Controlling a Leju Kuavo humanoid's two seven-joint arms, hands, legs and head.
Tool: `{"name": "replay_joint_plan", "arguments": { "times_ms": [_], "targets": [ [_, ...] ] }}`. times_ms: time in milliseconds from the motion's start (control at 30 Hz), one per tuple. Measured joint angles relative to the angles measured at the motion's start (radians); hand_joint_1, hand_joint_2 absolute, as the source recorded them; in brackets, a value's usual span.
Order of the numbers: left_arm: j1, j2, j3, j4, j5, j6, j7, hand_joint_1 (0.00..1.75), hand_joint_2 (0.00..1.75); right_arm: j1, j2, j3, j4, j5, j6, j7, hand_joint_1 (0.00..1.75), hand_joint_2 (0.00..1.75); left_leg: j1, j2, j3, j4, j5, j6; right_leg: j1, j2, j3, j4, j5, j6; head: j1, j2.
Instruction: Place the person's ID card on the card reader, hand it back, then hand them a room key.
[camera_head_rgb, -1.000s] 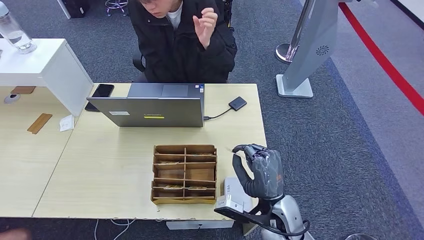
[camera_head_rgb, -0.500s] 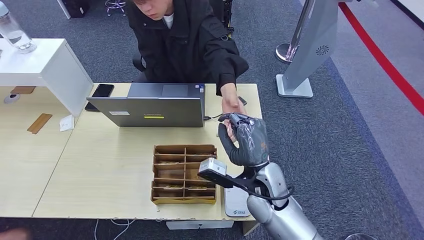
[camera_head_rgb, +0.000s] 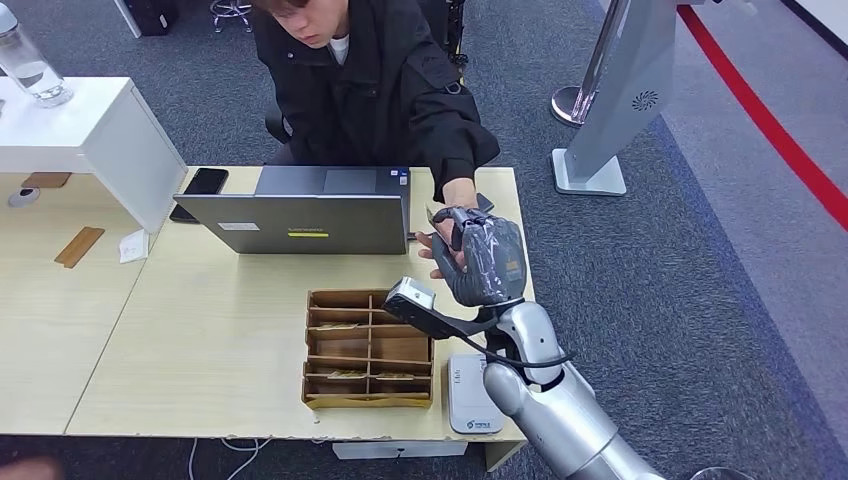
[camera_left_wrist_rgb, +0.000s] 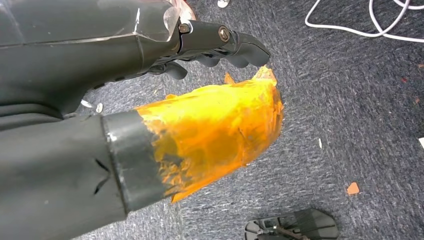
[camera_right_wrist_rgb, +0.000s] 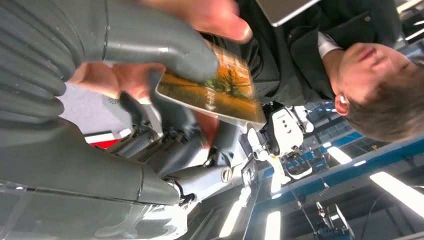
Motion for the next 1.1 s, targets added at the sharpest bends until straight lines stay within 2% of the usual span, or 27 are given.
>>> {"name": "replay_joint_plan", "arguments": {
  "times_ms": [600,800,1100],
  "targets": [
    [0.001,0.000,-0.005,0.000,0.015,0.003,-0.004,0.00,0.00,-0.001,0.001,0.000,0.016,0.011,0.015,0.014,0.00,1.75,0.000,0.000,0.000,0.000,0.000,0.000,0.000,0.000,0.000,0.000,0.000,0.000,0.000,0.000],
    [0.007,0.000,-0.003,0.000,0.042,0.011,-0.015,0.00,0.00,0.057,0.001,0.001,-0.052,-0.088,0.002,-0.060,0.00,1.75,0.000,0.000,0.000,0.000,0.000,0.000,0.000,0.000,0.000,0.000,0.000,0.000,0.000,0.000],
    [0.028,0.001,0.013,0.000,0.068,0.030,-0.038,0.00,0.00,0.196,-0.014,0.011,-0.207,-0.206,-0.029,-0.172,0.00,1.75,0.000,0.000,0.000,0.000,0.000,0.000,0.000,0.000,-0.001,0.000,0.000,0.000,0.000,0.000]
  ]
}}
